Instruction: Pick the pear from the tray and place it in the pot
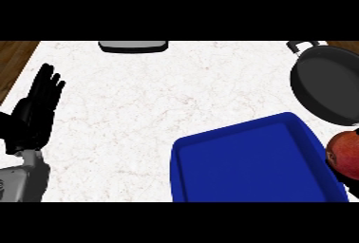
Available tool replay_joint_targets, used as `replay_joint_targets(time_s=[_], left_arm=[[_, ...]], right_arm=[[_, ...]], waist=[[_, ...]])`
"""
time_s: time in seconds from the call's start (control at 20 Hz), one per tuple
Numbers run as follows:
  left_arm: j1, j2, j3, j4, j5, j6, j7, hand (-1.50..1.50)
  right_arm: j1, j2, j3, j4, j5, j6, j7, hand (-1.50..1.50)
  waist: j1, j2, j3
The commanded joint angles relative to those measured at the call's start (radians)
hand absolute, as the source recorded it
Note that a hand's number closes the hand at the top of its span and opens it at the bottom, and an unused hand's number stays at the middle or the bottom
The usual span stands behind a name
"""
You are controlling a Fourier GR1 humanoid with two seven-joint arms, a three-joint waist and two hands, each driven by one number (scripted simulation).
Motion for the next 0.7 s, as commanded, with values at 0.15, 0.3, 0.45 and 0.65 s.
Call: replay_joint_targets(time_s=[0.15, 0.3, 0.45, 0.65], left_arm=[[-0.005, -0.018, -0.024, -0.056, -0.028, 0.023, 0.066, 0.00], [-0.002, -0.026, -0.021, -0.034, -0.034, 0.020, 0.032, 0.00], [0.010, -0.031, -0.034, -0.073, -0.028, 0.011, 0.048, 0.00], [-0.002, -0.058, -0.042, -0.016, -0.054, 0.030, -0.011, 0.00]], right_arm=[[-0.154, -0.033, -0.137, 0.190, -0.128, 0.073, 0.010, 1.50], [-0.270, -0.077, -0.144, 0.376, -0.074, 0.055, -0.008, 1.50], [-0.329, -0.074, -0.166, 0.612, -0.105, 0.046, -0.163, 1.50], [-0.447, -0.102, -0.213, 0.799, -0.164, 0.070, -0.218, 1.50]], waist=[[0.011, 0.001, 0.000], [0.016, 0.002, 0.000], [0.024, 0.004, 0.001], [0.026, 0.005, 0.001]])
